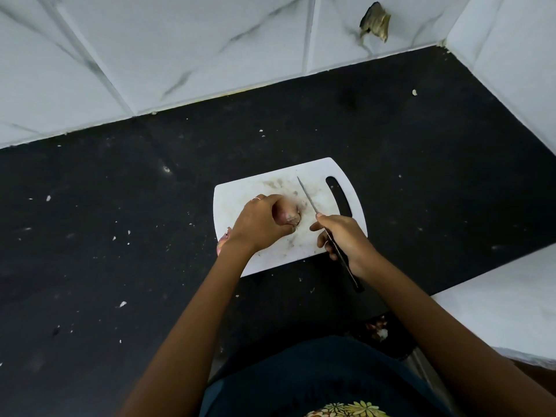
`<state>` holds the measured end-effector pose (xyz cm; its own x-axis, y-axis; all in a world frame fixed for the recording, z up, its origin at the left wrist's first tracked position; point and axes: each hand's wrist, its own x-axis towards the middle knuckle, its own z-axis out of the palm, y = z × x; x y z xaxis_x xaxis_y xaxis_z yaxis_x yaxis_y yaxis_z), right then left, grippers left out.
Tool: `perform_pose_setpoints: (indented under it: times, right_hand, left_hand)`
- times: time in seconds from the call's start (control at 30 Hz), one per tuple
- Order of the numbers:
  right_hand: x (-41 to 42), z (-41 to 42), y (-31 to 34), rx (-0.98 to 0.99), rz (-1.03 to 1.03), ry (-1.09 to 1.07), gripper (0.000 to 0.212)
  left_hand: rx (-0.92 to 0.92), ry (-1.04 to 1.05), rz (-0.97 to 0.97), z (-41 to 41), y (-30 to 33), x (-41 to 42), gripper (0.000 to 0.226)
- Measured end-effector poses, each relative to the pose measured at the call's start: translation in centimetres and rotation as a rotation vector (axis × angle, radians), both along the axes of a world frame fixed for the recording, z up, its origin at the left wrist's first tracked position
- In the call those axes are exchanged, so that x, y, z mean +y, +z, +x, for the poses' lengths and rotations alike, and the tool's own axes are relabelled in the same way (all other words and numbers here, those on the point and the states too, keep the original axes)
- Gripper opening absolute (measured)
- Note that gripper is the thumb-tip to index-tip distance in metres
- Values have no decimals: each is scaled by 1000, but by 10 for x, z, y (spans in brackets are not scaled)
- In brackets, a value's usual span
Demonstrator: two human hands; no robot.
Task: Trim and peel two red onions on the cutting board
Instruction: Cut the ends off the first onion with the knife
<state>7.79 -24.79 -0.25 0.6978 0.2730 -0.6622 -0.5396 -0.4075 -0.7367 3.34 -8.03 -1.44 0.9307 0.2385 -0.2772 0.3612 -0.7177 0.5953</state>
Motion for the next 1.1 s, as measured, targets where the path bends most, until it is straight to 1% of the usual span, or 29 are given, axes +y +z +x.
perform_pose_setpoints:
  times: [0.1, 0.23, 0.37, 0.5, 0.6, 0.67, 0.77, 0.83, 0.93, 1.03, 1.1]
  right_hand:
    - [1, -3, -3, -86, -25, 23, 20]
    - [3, -7, -7, -346, -140, 156, 16]
    - [1, -6, -13, -591, -285, 298, 19]
    - [-1, -8, -13, -730, -367, 378, 21]
    - [3, -12, -11, -775, -443, 416, 31]
    - [5, -10, -11, -768, -498, 442, 31]
    - [12, -5, -10, -730, -505, 462, 33]
    - [15, -3, -11, -724, -496, 469, 35]
    - [14, -3, -10, -744, -512, 493, 34]
    - [10, -6, -10, -763, -567, 528, 37]
    - [15, -5, -8, -761, -605, 551, 41]
  left_hand:
    - [3, 2, 3, -1, 0, -1, 70]
    - [2, 39, 18, 0, 0, -7, 76]
    - [-43, 97, -32, 3, -1, -13, 60]
    - [-60, 126, -63, 7, 2, -13, 54]
    - [-78, 151, -92, 7, 4, -15, 48]
    - [-95, 168, -89, 8, 4, -17, 44]
    - [-101, 185, -95, 9, 3, -20, 39]
    - [-105, 193, -113, 8, 1, -20, 39]
    - [-113, 219, -140, 5, 0, -19, 45]
    - [-107, 218, -142, 6, -1, -19, 47]
    - [-112, 213, -135, 6, 1, -19, 45]
